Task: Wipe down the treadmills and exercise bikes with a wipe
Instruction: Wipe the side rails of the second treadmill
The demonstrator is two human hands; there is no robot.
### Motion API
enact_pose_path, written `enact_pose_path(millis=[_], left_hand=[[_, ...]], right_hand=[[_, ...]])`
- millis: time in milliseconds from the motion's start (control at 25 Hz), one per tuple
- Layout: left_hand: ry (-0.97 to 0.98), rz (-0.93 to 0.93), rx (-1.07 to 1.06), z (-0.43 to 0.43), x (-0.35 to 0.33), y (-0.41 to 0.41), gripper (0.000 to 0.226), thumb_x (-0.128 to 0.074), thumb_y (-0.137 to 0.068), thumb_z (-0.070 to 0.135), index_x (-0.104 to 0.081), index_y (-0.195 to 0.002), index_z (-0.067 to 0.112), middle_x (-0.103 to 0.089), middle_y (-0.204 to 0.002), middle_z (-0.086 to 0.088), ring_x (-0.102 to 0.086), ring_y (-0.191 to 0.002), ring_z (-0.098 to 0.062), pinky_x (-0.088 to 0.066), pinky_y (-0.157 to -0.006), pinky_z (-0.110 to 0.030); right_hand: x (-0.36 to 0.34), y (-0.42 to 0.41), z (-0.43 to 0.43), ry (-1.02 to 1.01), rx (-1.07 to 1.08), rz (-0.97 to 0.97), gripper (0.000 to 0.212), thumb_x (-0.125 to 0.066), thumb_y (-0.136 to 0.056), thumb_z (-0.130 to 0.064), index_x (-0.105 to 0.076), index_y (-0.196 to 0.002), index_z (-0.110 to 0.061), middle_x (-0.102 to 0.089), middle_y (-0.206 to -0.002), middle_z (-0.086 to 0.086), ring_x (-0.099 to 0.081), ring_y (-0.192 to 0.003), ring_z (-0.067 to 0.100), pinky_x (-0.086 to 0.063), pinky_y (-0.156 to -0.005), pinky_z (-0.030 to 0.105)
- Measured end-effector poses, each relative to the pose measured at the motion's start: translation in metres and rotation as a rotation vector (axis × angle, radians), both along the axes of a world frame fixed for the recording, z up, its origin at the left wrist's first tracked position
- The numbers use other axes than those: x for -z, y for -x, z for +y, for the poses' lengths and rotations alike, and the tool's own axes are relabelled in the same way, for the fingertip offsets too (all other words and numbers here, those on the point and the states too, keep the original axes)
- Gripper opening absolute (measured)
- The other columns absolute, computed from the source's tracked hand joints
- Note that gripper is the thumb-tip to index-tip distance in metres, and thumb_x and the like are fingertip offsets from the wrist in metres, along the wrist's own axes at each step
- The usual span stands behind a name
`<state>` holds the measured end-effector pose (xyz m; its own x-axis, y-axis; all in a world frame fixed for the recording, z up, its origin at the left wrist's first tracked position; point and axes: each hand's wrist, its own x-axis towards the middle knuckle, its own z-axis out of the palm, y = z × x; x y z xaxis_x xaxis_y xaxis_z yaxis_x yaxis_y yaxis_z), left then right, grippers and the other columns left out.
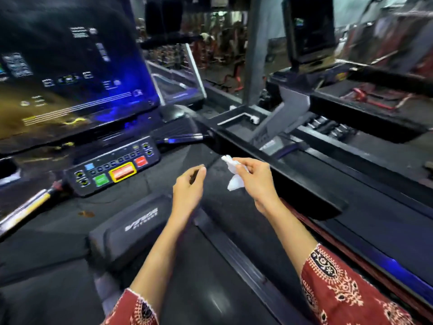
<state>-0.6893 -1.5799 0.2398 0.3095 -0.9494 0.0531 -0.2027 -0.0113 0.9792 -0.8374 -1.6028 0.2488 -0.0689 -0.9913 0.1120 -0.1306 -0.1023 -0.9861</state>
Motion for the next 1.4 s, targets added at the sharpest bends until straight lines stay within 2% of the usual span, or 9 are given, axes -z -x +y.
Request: enact_pose_path(millis=[160,480,640,800,880,960,1040,1120,1400], left_hand=[[-0.002,0.007,0.198,-0.008,-0.002,0.083,0.024,-0.056,-0.096,0.023,-0.068,-0.111,0.010,-0.069,-0.110,-0.005,-0.060,-0.100,-0.010,-0.044,-0.095,-0.026],[-0.052,0.078,0.633,0.009,0.006,0.211,0.018,-0.054,-0.096,0.026,-0.066,-0.108,0.020,-0.068,-0.108,0.002,-0.059,-0.102,-0.009,-0.043,-0.095,-0.029],[-0.002,0.020,0.829,0.030,0.010,0.268,0.023,-0.054,-0.097,0.025,-0.066,-0.114,0.015,-0.066,-0.108,0.003,-0.057,-0.092,0.001,-0.041,-0.083,-0.009],[0.141,-0.220,0.976,0.043,0.011,0.306,0.031,-0.053,-0.097,0.025,-0.062,-0.123,0.010,-0.064,-0.111,0.005,-0.057,-0.101,-0.004,-0.036,-0.078,0.002],[0.267,-0.427,1.065,0.041,0.014,0.327,0.034,-0.053,-0.097,0.025,-0.059,-0.126,0.008,-0.063,-0.120,-0.003,-0.057,-0.112,-0.015,-0.040,-0.090,-0.013],[0.429,-0.714,1.094,0.036,0.018,0.350,0.035,-0.053,-0.097,0.024,-0.058,-0.126,0.005,-0.063,-0.122,-0.011,-0.056,-0.115,-0.029,-0.041,-0.093,-0.033],[0.557,-0.936,1.090,0.026,0.024,0.377,0.031,-0.053,-0.096,0.021,-0.060,-0.118,0.001,-0.064,-0.114,-0.017,-0.056,-0.108,-0.036,-0.041,-0.088,-0.040],[0.611,-1.120,1.071,0.012,0.029,0.407,0.029,-0.049,-0.096,0.022,-0.060,-0.113,0.002,-0.064,-0.111,-0.014,-0.055,-0.107,-0.034,-0.037,-0.091,-0.039],[0.523,-1.288,0.994,-0.029,0.034,0.545,0.026,-0.043,-0.098,0.028,-0.057,-0.109,0.008,-0.062,-0.113,-0.007,-0.051,-0.114,-0.025,-0.030,-0.099,-0.035]], right_hand=[[0.002,0.082,0.016,-0.037,0.212,-0.002,0.019,-0.056,-0.094,-0.007,-0.072,-0.104,-0.011,-0.072,-0.093,0.003,-0.066,-0.096,0.014,-0.050,-0.084,0.026],[0.011,0.198,0.095,-0.054,0.629,0.034,0.018,-0.058,-0.093,-0.010,-0.074,-0.101,-0.015,-0.073,-0.099,-0.001,-0.067,-0.100,0.018,-0.051,-0.094,0.042],[0.017,0.242,0.143,-0.083,0.824,0.053,0.019,-0.057,-0.094,-0.009,-0.073,-0.105,-0.011,-0.072,-0.100,0.001,-0.066,-0.101,0.017,-0.050,-0.095,0.039],[0.026,0.272,0.168,-0.126,0.912,0.191,0.020,-0.056,-0.095,-0.012,-0.073,-0.105,-0.014,-0.072,-0.101,-0.001,-0.064,-0.102,0.018,-0.049,-0.092,0.029],[0.025,0.289,0.174,-0.172,0.921,0.332,0.024,-0.052,-0.097,-0.010,-0.070,-0.112,-0.012,-0.070,-0.107,0.001,-0.058,-0.108,0.019,-0.041,-0.081,0.012],[0.029,0.311,0.174,-0.217,0.901,0.505,0.029,-0.046,-0.098,-0.002,-0.065,-0.120,-0.006,-0.064,-0.119,0.006,-0.051,-0.116,0.021,-0.032,-0.084,0.008],[0.039,0.339,0.167,-0.219,0.835,0.672,0.034,-0.044,-0.094,0.007,-0.062,-0.122,-0.002,-0.060,-0.126,0.013,-0.055,-0.115,0.028,-0.042,-0.096,0.025],[0.049,0.370,0.153,-0.240,0.747,0.824,0.041,-0.043,-0.089,0.015,-0.061,-0.121,-0.001,-0.058,-0.127,0.015,-0.055,-0.115,0.032,-0.047,-0.093,0.043],[0.040,0.508,0.106,-0.286,0.536,1.035,0.047,-0.039,-0.091,0.013,-0.053,-0.133,-0.004,-0.046,-0.143,0.010,-0.043,-0.128,0.027,-0.042,-0.098,0.041]])
